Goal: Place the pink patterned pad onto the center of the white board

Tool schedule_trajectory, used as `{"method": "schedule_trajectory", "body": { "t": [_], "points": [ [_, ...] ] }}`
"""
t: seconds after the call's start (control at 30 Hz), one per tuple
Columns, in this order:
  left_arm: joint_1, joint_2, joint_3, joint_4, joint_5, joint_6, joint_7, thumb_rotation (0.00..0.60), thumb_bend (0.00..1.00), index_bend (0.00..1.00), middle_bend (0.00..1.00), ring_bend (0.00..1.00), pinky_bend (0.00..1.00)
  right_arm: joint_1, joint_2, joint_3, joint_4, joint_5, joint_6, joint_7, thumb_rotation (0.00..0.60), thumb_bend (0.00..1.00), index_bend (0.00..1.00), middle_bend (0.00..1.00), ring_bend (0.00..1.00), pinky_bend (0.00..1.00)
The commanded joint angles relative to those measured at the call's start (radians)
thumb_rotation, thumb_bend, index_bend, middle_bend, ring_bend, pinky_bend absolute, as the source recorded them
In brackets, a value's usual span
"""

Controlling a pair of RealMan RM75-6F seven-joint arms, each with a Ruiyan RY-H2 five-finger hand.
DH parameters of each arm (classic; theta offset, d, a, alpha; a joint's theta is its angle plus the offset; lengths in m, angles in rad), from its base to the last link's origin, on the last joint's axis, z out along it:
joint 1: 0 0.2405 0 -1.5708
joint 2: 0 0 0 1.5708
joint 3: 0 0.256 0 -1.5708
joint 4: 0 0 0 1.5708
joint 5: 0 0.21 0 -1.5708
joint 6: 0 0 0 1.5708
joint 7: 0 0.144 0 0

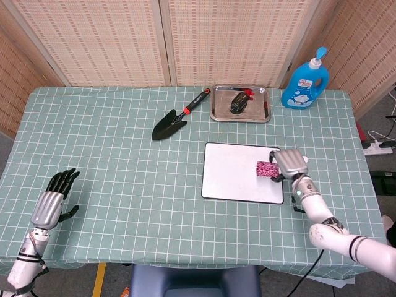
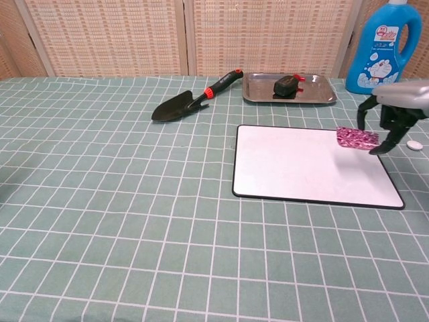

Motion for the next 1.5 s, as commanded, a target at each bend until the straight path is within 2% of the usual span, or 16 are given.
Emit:
{"method": "schedule_trajectory", "body": {
  "t": [0.03, 0.47, 0.53, 0.67, 0.77, 0.93, 1.07, 1.17, 1.3, 1.5],
  "points": [
    [0.001, 0.005, 0.002, -0.006, 0.001, -0.001, -0.006, 0.6, 0.22, 0.0, 0.0, 0.0, 0.0, 0.066, -0.056, 0.003, 0.005, 0.093, -0.005, -0.069, 0.555, 0.2, 0.45, 0.96, 0.93, 0.99],
    [0.0, 0.023, 0.008, -0.023, 0.01, 0.001, -0.009, 0.6, 0.22, 0.0, 0.0, 0.0, 0.0, 0.156, -0.155, -0.042, 0.092, 0.243, -0.002, -0.139, 0.555, 0.2, 0.44, 0.96, 0.93, 0.99],
    [0.0, 0.023, 0.008, -0.023, 0.008, -0.002, -0.011, 0.6, 0.22, 0.0, 0.0, 0.0, 0.0, 0.164, -0.162, -0.047, 0.104, 0.255, -0.006, -0.14, 0.555, 0.19, 0.42, 0.96, 0.93, 0.99],
    [-0.001, 0.024, 0.009, -0.024, 0.009, -0.004, -0.016, 0.6, 0.22, 0.0, 0.0, 0.0, 0.0, 0.174, -0.167, -0.055, 0.114, 0.279, -0.017, -0.138, 0.555, 0.09, 0.32, 0.96, 0.93, 0.99],
    [-0.002, 0.023, 0.009, -0.023, 0.013, -0.001, -0.018, 0.6, 0.22, 0.0, 0.0, 0.0, 0.0, 0.179, -0.165, -0.059, 0.114, 0.283, -0.017, -0.131, 0.555, 0.08, 0.29, 0.96, 0.93, 0.99],
    [-0.001, 0.022, 0.01, -0.017, 0.012, -0.002, -0.025, 0.6, 0.22, 0.0, 0.0, 0.0, 0.0, 0.172, -0.116, -0.069, 0.067, 0.276, 0.017, -0.129, 0.555, 0.07, 0.29, 0.96, 0.93, 0.99],
    [-0.001, 0.022, 0.013, -0.018, 0.014, -0.003, -0.028, 0.6, 0.22, 0.0, 0.0, 0.0, 0.0, 0.145, -0.001, -0.077, -0.012, 0.275, 0.082, -0.133, 0.556, 0.07, 0.32, 0.96, 0.93, 0.99],
    [-0.003, 0.02, 0.015, -0.018, 0.017, -0.006, -0.022, 0.6, 0.22, 0.0, 0.0, 0.0, 0.0, 0.129, 0.066, -0.1, -0.025, 0.321, 0.083, -0.152, 0.559, 0.09, 0.34, 0.96, 0.93, 0.99],
    [-0.005, 0.017, 0.014, -0.02, 0.013, -0.015, -0.018, 0.6, 0.22, 0.0, 0.0, 0.0, 0.0, 0.118, 0.082, -0.141, 0.034, 0.362, 0.053, -0.175, 0.573, 0.17, 0.33, 0.96, 0.93, 0.99],
    [-0.007, 0.014, 0.013, -0.021, 0.004, -0.03, -0.005, 0.6, 0.22, 0.0, 0.0, 0.0, 0.0, 0.095, 0.024, -0.166, 0.179, 0.345, 0.001, -0.142, 0.6, 0.23, 0.37, 0.97, 0.93, 0.99]
  ]
}}
